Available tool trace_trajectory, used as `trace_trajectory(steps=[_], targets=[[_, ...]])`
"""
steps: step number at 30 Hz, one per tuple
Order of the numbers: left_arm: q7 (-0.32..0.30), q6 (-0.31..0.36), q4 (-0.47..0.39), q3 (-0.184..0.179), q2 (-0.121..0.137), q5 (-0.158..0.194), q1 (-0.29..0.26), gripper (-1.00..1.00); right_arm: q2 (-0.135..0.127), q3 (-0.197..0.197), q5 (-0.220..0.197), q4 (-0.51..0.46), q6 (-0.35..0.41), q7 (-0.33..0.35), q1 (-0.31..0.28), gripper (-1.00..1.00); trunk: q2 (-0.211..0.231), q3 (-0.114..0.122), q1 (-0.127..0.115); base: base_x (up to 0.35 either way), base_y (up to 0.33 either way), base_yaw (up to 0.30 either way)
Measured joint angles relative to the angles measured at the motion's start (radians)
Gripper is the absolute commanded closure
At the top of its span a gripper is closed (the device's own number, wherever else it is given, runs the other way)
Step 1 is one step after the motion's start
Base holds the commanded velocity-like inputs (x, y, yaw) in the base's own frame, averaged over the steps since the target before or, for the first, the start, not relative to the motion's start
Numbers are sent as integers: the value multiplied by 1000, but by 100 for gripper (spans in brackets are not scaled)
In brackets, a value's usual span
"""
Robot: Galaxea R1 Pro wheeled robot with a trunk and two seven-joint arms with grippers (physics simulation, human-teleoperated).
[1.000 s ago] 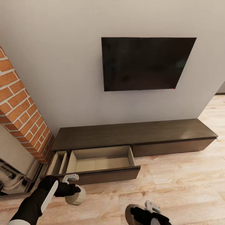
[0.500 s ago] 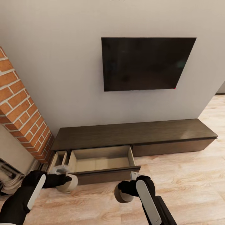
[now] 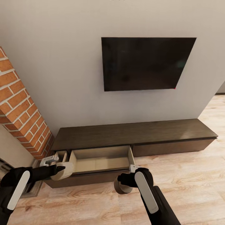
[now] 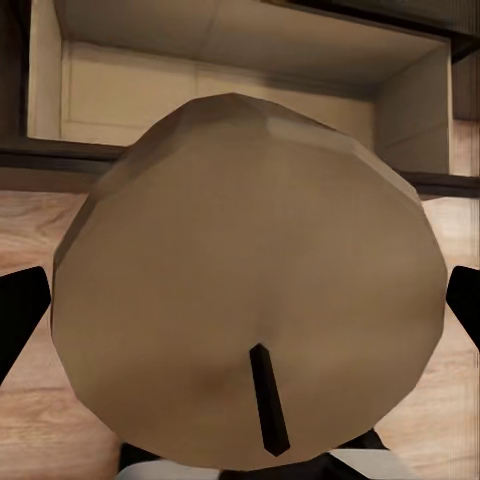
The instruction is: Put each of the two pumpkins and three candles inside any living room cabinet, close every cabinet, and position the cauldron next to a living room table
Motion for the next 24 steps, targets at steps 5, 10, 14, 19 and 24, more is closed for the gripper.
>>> trace_trajectory(steps=[5, 10, 14, 19, 24], targets=[[0, 0, -5, -4, -9, 3, 0, 100, 0, 2, -2, 9, -1, 4, -4, 100, 0, 0, 0, 0, 0, 0], [-1, 0, -7, -44, -28, -1, 0, 100, 0, 26, -1, 12, -67, 8, -3, 100, 0, 0, 0, 0, 0, 0], [-1, 0, -10, -53, -33, 0, 0, 100, 0, 118, 7, 5, -101, 7, -3, 100, 0, 0, 0, 0, 0, 0], [-1, 0, -11, -54, -34, 1, 0, 100, 0, 167, 4, -1, -112, 6, -3, 100, 0, 0, 0, 27, 5, 0], [-1, 0, -11, -53, -34, 0, 0, 100, 0, 171, 4, -3, -113, 5, -3, 100, 0, 0, 0, 198, 103, 0]])
